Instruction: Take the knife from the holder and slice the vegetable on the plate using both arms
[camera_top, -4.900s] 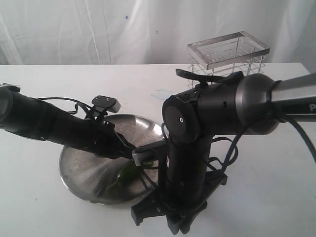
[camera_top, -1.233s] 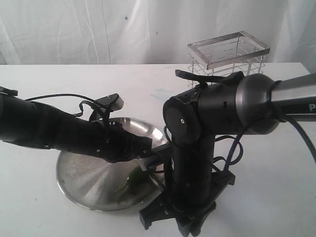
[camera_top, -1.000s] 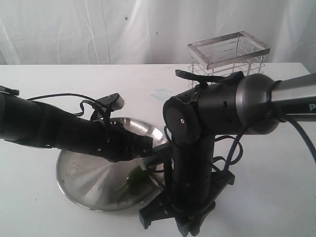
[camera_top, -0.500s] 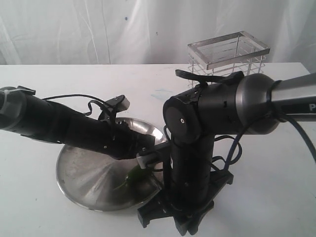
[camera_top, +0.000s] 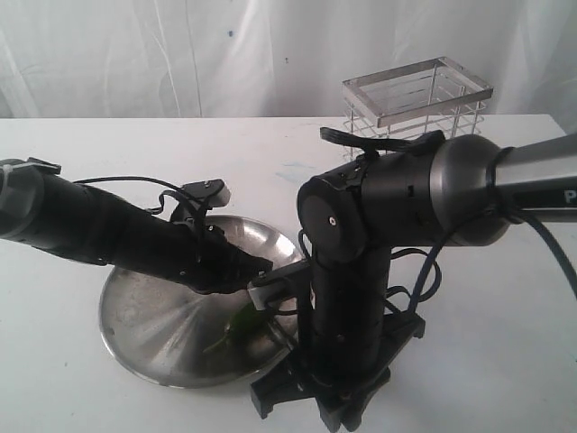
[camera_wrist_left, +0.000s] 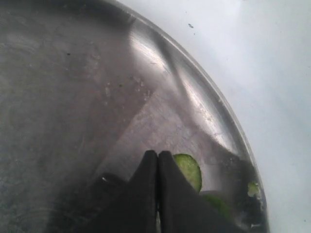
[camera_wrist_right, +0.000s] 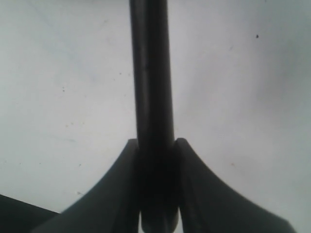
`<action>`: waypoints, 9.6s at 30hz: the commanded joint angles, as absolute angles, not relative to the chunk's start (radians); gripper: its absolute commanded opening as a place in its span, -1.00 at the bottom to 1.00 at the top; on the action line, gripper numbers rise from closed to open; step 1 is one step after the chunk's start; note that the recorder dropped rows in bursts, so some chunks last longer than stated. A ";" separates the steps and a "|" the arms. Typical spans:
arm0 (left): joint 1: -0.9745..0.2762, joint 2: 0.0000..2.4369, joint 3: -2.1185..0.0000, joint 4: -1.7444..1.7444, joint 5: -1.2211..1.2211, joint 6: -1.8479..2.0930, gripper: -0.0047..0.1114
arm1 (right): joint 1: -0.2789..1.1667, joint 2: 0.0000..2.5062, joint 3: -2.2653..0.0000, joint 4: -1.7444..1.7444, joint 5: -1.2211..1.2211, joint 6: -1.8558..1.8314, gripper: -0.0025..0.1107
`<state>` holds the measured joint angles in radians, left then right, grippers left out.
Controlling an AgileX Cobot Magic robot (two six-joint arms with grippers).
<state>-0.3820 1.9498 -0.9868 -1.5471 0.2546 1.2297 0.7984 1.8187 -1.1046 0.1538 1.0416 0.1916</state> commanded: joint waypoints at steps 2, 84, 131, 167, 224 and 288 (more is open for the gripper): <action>-0.382 1.951 -0.965 -1.502 0.251 1.234 -0.92 | 0.797 1.806 -1.104 0.148 1.028 0.185 -0.96; -0.380 1.804 -0.872 -1.339 0.290 1.095 -0.92 | 0.797 1.806 -1.104 0.365 1.079 0.085 -0.96; -0.374 1.803 -0.898 -1.517 0.328 1.045 -0.92 | 0.797 1.806 -1.104 0.363 0.980 0.097 -0.96; -0.242 1.803 -0.821 -1.744 0.474 1.145 -0.92 | 0.799 1.806 -1.023 0.370 0.917 0.090 -0.96; -0.242 1.803 -0.909 -1.742 0.525 1.193 -0.92 | 0.847 1.801 -1.023 0.324 0.836 0.146 -0.96; -0.242 1.805 -0.907 -1.596 0.430 1.235 -0.92 | 0.849 1.823 -1.023 0.371 0.813 0.082 -0.96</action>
